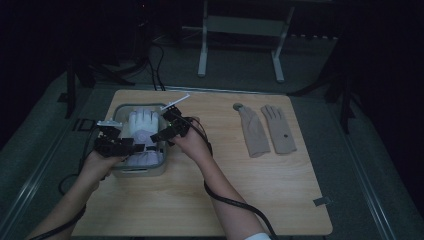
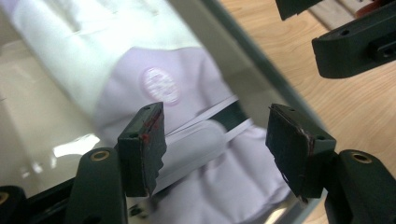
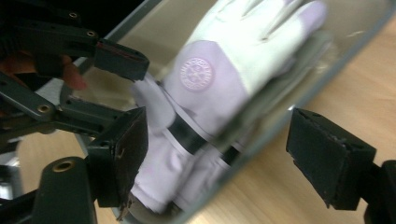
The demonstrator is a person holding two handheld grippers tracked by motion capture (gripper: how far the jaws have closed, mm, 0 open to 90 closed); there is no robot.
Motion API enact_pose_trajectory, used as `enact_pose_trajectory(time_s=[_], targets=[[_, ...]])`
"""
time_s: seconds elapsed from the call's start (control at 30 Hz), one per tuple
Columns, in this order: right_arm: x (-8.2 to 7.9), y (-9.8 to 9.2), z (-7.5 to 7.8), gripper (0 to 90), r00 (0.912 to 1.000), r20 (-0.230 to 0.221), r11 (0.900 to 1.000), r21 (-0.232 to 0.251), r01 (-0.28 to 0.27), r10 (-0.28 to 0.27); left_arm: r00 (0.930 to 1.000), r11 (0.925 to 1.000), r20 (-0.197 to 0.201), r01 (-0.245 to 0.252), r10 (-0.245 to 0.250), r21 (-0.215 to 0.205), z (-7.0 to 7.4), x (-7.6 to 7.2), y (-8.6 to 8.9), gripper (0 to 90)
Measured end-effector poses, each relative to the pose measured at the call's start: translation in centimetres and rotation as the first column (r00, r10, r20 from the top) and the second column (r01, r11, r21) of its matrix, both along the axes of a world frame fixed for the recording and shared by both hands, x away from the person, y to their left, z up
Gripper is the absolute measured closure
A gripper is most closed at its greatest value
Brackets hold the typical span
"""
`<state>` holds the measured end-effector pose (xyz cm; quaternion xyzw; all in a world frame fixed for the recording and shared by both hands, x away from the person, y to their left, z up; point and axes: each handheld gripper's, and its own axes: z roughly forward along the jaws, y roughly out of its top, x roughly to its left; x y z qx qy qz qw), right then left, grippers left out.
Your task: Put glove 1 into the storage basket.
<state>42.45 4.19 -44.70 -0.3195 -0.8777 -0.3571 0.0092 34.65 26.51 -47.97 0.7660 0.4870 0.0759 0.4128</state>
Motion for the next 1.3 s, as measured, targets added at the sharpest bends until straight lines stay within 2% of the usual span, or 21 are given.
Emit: enact_pose_trajectory(time_s=[0.07, 0.1, 0.27, 0.33, 0.4, 0.47, 0.6, 0.7, 0.8, 0.9, 1.0, 1.07, 1.3], targets=[[-0.2, -0.8, 0.3, 18.7, 1.0, 0.004, 1.0, 0.011, 0.001, -0.001, 0.9997, 0.9998, 0.012, 0.02, -0.02, 0.002, 0.2, -0.1, -0.8, 31.5], [-0.2, -1.3, 0.3, 18.5, 0.9999, 0.013, 1.0, 0.011, 0.0, 0.0, 0.9992, 0.9995, 0.027, 0.029, -0.029, -0.01, 0.2, -0.3, -1.2, 30.7], [-0.5, -3.7, 0.5, 17.5, 0.999, 0.04, 1.0, 0.018, 0.021, -0.022, 0.9955, 0.9974, 0.066, 0.069, -0.068, -0.017, 0.5, -0.9, -3.5, 21.9], [-0.6, -4.6, 0.5, 17.4, 0.998, 0.054, 0.999, 0.015, 0.032, -0.032, 0.9917, 0.996, 0.093, 0.089, -0.089, 0.003, 0.6, -1.5, -4.5, 17.5], [-0.7, -5.6, 0.5, 17.4, 0.9978, 0.051, 0.999, 0.02, 0.042, -0.043, 0.9865, 0.9941, 0.123, 0.108, -0.108, 0.005, 0.7, -2.0, -5.4, 17.5], [-0.7, -6.5, 0.5, 17.3, 0.997, 0.053, 0.998, 0.018, 0.055, -0.056, 0.9839, 0.9915, 0.127, 0.129, -0.126, -0.017, 0.7, -2.4, -6.2, 17.4], [-0.9, -8.2, 0.6, 17.3, 0.9955, 0.06, 0.997, 0.025, 0.072, -0.074, 0.9762, 0.9865, 0.151, 0.162, -0.156, -0.028, 0.9, -2.9, -7.8, 17.4], [-1.2, -9.4, 0.7, 17.4, 0.9944, 0.068, 0.996, 0.04, 0.078, -0.081, 0.9692, 0.9829, 0.17, 0.183, -0.178, -0.017, 1.1, -3.2, -9.0, 17.4], [-1.4, -10.6, 0.7, 17.3, 0.9931, 0.076, 0.995, 0.041, 0.087, -0.09, 0.9647, 0.9782, 0.176, 0.205, -0.196, -0.032, 1.0, -3.5, -10.0, 17.4], [-1.5, -11.8, 0.6, 17.3, 0.9913, 0.079, 0.994, 0.04, 0.103, -0.106, 0.9591, 0.9745, 0.187, 0.222, -0.213, -0.032, 0.7, -3.7, -11.1, 17.4], [-1.6, -13.1, 0.4, 17.2, 0.9903, 0.076, 0.993, 0.039, 0.114, -0.117, 0.9536, 0.9692, 0.198, 0.241, -0.226, -0.052, 0.1, -3.8, -11.9, 17.4], [-1.7, -13.9, 0.1, 17.2, 0.99, 0.075, 0.992, 0.036, 0.118, -0.12, 0.9478, 0.9623, 0.202, 0.264, -0.247, -0.065, -0.4, -3.8, -12.4, 17.4], [-2.0, -16.2, -0.9, 16.3, 0.9885, 0.084, 0.992, 0.015, 0.125, -0.126, 0.942, 0.957, 0.201, 0.285, -0.269, -0.055, -2.3, -4.0, -14.1, 17.4]])
